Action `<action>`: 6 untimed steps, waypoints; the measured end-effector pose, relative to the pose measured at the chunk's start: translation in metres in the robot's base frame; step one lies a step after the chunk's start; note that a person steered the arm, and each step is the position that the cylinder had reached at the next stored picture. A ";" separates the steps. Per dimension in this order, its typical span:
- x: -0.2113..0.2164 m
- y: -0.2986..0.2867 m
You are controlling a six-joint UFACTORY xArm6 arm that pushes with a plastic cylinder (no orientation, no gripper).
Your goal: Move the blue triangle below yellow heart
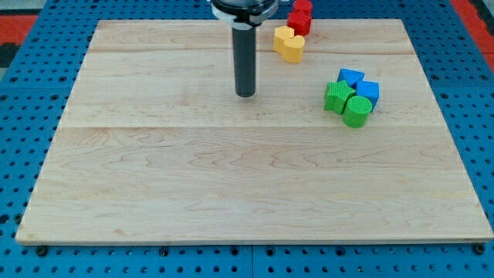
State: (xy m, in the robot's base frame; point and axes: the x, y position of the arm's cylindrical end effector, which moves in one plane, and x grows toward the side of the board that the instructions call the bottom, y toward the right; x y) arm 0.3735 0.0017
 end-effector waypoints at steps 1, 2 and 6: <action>-0.001 0.031; -0.003 0.076; -0.019 0.239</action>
